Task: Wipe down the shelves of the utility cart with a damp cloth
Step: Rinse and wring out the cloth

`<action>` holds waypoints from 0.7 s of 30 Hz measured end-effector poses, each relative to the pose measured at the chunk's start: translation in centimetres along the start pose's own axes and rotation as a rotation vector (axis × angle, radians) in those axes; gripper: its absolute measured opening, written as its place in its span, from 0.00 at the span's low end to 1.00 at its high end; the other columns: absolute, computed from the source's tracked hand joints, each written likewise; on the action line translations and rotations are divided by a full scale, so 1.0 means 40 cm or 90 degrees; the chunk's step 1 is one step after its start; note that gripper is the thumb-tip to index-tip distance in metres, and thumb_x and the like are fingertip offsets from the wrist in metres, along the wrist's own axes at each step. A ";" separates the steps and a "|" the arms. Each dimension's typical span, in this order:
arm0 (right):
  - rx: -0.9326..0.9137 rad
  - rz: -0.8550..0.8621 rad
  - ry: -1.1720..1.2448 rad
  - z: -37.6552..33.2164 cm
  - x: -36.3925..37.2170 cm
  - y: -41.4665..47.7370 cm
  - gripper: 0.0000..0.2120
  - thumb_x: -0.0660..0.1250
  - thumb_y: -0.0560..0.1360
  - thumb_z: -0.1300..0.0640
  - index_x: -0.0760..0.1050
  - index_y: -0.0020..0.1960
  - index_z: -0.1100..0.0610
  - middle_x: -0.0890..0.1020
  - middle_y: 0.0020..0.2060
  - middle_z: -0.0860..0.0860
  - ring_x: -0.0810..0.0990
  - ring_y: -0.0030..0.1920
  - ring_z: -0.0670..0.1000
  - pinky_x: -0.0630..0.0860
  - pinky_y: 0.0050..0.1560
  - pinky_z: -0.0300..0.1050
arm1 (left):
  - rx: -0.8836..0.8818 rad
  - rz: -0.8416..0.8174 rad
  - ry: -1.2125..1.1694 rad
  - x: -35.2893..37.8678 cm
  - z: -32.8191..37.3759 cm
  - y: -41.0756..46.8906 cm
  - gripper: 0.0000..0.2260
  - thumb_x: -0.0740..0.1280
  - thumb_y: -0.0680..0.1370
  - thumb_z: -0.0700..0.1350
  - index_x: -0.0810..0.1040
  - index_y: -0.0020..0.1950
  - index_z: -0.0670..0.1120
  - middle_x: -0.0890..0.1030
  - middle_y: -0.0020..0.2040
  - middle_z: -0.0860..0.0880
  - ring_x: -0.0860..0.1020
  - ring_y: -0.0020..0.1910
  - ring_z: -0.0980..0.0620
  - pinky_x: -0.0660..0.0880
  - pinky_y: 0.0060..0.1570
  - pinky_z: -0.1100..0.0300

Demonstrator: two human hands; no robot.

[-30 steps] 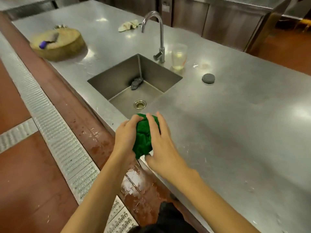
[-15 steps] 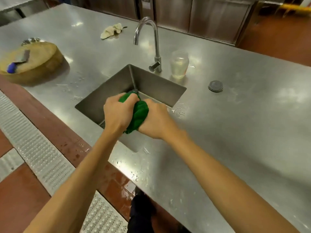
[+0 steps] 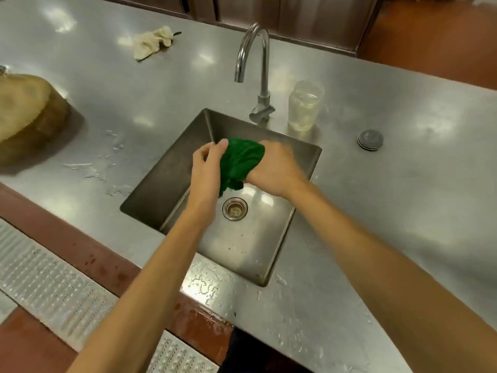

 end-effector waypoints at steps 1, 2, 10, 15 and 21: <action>0.018 0.018 -0.046 0.003 0.009 0.009 0.13 0.71 0.63 0.43 0.74 0.36 0.52 0.79 0.31 0.46 0.78 0.33 0.47 0.70 0.30 0.40 | -0.024 0.000 -0.044 -0.013 -0.032 -0.004 0.22 0.68 0.76 0.59 0.75 0.66 0.49 0.83 0.58 0.48 0.82 0.56 0.50 0.81 0.51 0.55; 0.044 0.034 -0.071 0.005 0.014 0.011 0.15 0.69 0.62 0.41 0.74 0.38 0.52 0.79 0.32 0.46 0.78 0.32 0.47 0.68 0.28 0.39 | -0.050 -0.017 -0.084 -0.020 -0.063 -0.009 0.25 0.69 0.74 0.61 0.75 0.67 0.51 0.83 0.59 0.49 0.81 0.59 0.49 0.80 0.54 0.53; -0.084 0.020 -0.301 -0.096 0.060 -0.043 0.16 0.68 0.70 0.52 0.70 0.54 0.58 0.82 0.47 0.54 0.81 0.46 0.58 0.66 0.39 0.45 | -0.193 -0.077 -0.337 0.060 -0.094 0.036 0.20 0.76 0.70 0.58 0.79 0.54 0.46 0.82 0.48 0.45 0.82 0.47 0.47 0.80 0.50 0.51; -0.020 -0.025 -0.251 -0.057 0.035 -0.031 0.16 0.68 0.67 0.52 0.72 0.51 0.57 0.78 0.38 0.51 0.77 0.36 0.54 0.71 0.35 0.45 | -0.172 0.078 -0.250 0.058 -0.066 0.062 0.10 0.69 0.70 0.32 0.77 0.47 0.42 0.77 0.33 0.47 0.77 0.30 0.50 0.75 0.28 0.62; 0.078 -0.086 -0.069 -0.012 0.032 -0.032 0.15 0.70 0.63 0.51 0.70 0.45 0.52 0.78 0.36 0.48 0.78 0.35 0.51 0.74 0.30 0.44 | -0.060 0.066 -0.169 0.071 -0.015 0.074 0.11 0.64 0.69 0.28 0.74 0.39 0.44 0.76 0.31 0.49 0.76 0.27 0.52 0.74 0.29 0.62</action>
Point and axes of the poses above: each hand's wrist, its own y-axis towards the middle knuckle, its own x-axis out of the palm, z = x × y, the point moved 8 cm from there along y, towards the middle knuckle
